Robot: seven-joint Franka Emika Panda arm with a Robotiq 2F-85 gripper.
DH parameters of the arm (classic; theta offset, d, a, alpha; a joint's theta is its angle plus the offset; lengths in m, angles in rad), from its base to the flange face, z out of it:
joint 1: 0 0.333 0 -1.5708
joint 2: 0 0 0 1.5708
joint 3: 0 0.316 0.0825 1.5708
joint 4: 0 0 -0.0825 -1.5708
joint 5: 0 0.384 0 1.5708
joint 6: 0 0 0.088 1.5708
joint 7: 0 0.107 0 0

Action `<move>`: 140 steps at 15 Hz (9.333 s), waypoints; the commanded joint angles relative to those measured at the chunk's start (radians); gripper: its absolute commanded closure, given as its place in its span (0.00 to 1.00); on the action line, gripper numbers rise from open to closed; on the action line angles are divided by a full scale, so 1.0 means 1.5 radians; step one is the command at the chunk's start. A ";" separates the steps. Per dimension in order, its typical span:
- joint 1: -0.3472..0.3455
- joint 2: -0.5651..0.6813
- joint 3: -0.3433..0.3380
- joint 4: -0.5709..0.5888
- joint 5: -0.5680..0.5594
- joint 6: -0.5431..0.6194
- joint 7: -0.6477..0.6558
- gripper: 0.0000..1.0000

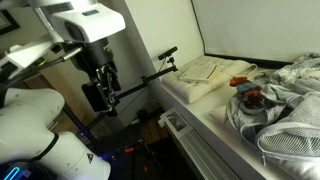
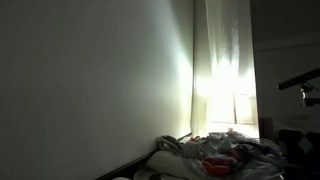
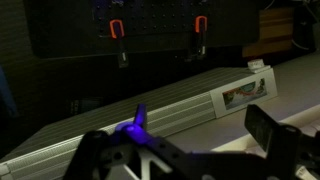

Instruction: Remove the socks away from the grey bag

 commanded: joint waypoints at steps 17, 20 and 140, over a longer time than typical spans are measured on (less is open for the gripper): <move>0.056 0.297 0.085 0.211 0.011 0.201 -0.113 0.00; 0.050 0.355 0.085 0.272 0.022 0.236 -0.130 0.00; 0.097 0.689 0.125 0.486 -0.412 0.418 0.318 0.03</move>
